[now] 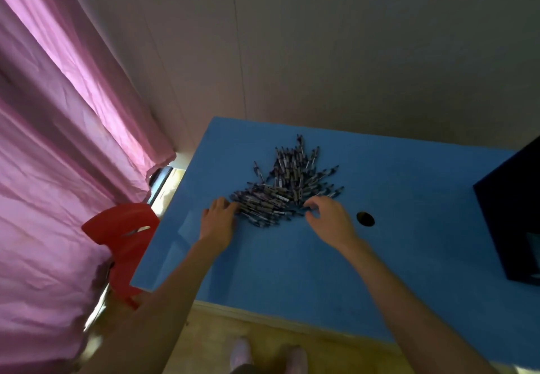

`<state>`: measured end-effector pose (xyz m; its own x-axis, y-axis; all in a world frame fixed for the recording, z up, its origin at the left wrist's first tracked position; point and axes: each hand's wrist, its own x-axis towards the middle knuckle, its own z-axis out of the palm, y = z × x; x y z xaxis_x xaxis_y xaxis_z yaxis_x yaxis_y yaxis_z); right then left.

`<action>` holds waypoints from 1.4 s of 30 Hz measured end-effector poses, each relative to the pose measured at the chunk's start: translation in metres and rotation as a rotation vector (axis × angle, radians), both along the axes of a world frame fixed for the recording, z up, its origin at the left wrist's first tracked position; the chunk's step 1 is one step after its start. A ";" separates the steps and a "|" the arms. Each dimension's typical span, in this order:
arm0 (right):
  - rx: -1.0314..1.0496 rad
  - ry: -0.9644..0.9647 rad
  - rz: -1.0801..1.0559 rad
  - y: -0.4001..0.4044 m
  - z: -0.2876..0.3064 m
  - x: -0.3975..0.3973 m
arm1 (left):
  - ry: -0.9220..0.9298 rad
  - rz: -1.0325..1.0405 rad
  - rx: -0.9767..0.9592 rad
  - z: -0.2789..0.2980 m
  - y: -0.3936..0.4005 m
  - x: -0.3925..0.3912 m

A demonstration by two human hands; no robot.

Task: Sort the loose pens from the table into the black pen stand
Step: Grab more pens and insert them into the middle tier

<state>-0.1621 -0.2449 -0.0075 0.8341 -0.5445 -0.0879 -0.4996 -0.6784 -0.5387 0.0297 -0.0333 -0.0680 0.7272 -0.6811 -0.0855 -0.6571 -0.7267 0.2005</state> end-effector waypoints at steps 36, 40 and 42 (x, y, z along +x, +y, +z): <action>0.045 -0.034 -0.162 0.021 -0.029 0.003 | -0.280 -0.459 -0.072 -0.030 -0.004 0.023; 0.055 -0.039 -0.174 0.020 -0.030 0.002 | -0.304 -0.470 -0.075 -0.029 -0.003 0.024; 0.075 -0.052 -0.189 0.020 -0.031 0.002 | -0.284 -0.476 -0.063 -0.026 -0.004 0.023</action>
<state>-0.1604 -0.2247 -0.0381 0.7223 -0.6852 -0.0940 -0.5846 -0.5323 -0.6123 0.0527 -0.0371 -0.0942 0.3269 -0.9373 0.1204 -0.9443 -0.3292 0.0016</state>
